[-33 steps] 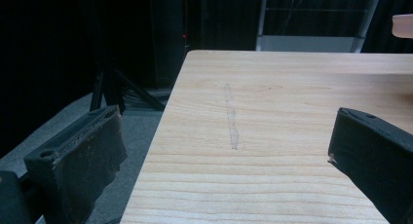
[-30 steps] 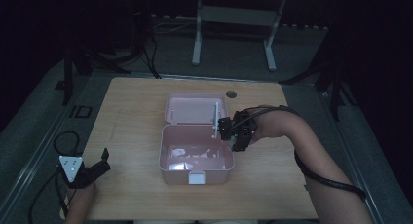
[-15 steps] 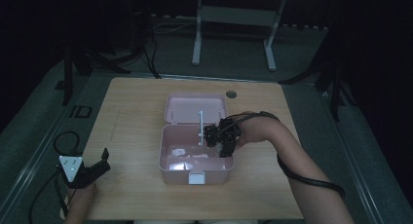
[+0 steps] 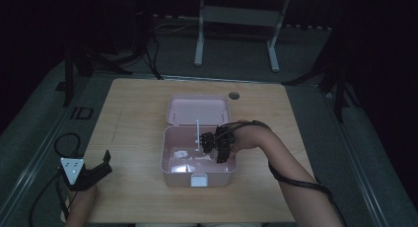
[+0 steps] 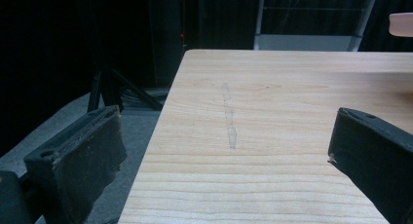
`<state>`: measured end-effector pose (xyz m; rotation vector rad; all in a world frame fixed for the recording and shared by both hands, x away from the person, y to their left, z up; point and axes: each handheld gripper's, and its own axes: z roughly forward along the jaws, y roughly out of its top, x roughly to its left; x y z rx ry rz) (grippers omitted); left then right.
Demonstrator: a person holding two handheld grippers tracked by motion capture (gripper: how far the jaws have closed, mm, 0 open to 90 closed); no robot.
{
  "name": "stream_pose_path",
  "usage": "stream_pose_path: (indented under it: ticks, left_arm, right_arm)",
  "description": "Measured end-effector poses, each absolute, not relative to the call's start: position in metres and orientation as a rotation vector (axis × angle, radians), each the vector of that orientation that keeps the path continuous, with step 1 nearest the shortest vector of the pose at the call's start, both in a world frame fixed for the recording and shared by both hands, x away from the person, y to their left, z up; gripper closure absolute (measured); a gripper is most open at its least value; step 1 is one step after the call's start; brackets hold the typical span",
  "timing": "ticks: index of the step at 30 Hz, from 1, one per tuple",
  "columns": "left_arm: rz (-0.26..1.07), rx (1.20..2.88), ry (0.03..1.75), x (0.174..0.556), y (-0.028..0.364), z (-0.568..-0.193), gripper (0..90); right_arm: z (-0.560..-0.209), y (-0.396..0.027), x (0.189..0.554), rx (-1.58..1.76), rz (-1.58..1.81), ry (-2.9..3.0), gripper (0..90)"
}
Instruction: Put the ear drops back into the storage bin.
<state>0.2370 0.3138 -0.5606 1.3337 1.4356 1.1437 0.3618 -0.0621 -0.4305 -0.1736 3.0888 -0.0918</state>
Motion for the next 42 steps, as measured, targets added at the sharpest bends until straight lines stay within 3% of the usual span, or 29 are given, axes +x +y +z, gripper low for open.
stream_pose_path:
  ticks: [20, 37, 42]
  left_arm:
    - [1.143, 1.337, 1.431, 0.237, 0.313, -0.561, 0.3]
    - [1.143, 1.338, 1.43, 0.237, 0.313, -0.561, 0.3]
    - [1.143, 1.338, 1.429, 0.237, 0.313, -0.561, 0.3]
  right_arm:
    - [-0.478, -0.055, 0.37, -0.152, -0.2, 3.1, 59.7]
    - [-0.497, -0.052, 0.373, -0.147, -0.235, 3.111, 59.7]
    - [-0.494, -0.054, 0.374, -0.143, -0.227, 3.133, 55.7]
